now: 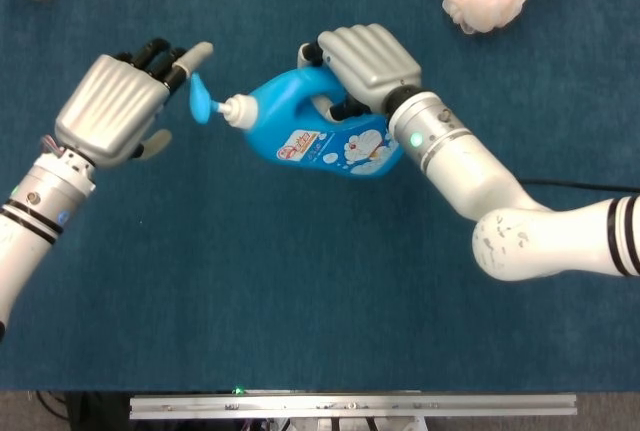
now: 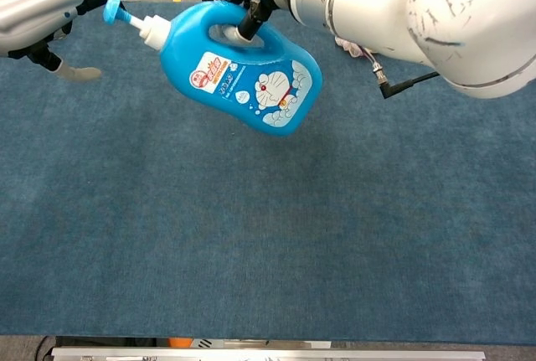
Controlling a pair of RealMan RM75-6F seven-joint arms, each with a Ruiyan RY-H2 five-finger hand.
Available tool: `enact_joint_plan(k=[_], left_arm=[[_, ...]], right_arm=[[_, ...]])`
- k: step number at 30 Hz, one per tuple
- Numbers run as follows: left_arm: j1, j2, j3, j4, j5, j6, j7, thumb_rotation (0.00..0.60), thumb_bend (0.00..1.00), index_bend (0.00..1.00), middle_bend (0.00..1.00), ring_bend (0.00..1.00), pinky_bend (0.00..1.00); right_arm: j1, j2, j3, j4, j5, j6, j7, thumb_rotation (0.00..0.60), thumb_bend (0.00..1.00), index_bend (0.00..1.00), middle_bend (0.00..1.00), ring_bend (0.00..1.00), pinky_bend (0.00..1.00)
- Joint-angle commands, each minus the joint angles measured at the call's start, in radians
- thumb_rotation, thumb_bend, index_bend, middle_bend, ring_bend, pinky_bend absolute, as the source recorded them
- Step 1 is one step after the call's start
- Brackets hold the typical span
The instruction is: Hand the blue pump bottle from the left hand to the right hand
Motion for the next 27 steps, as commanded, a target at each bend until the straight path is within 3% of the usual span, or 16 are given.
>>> enact_joint_plan(k=[1,13,22,27], left_arm=[[-0.007,0.004,-0.013,0.011,-0.035,-0.017,0.000,0.600,0.23,0.02,0.19,0.15,0.47],[0.004,0.063,-0.015,-0.011,-0.177,-0.074,-0.023,0.600,0.21,0.00,0.10,0.10,0.43],[0.086,0.103,0.003,-0.008,-0.190,-0.016,-0.141,0.600,0.21,0.00,0.10,0.11,0.43],[0.130,0.117,0.002,-0.003,-0.190,0.021,-0.216,0.600,0.22,0.00,0.10,0.11,0.43]], right_arm=[[-0.005,0.007,-0.001,-0.005,-0.002,-0.009,0.002,0.600,0.49,0.61,0.52,0.47,0.46],[-0.065,0.056,0.053,-0.055,-0.061,0.017,0.089,0.600,0.49,0.64,0.54,0.50,0.49],[-0.237,0.112,0.076,-0.152,-0.214,0.097,0.271,0.600,0.49,0.66,0.58,0.54,0.54],[-0.352,0.143,0.074,-0.201,-0.354,0.130,0.382,0.600,0.49,0.66,0.58,0.54,0.54]])
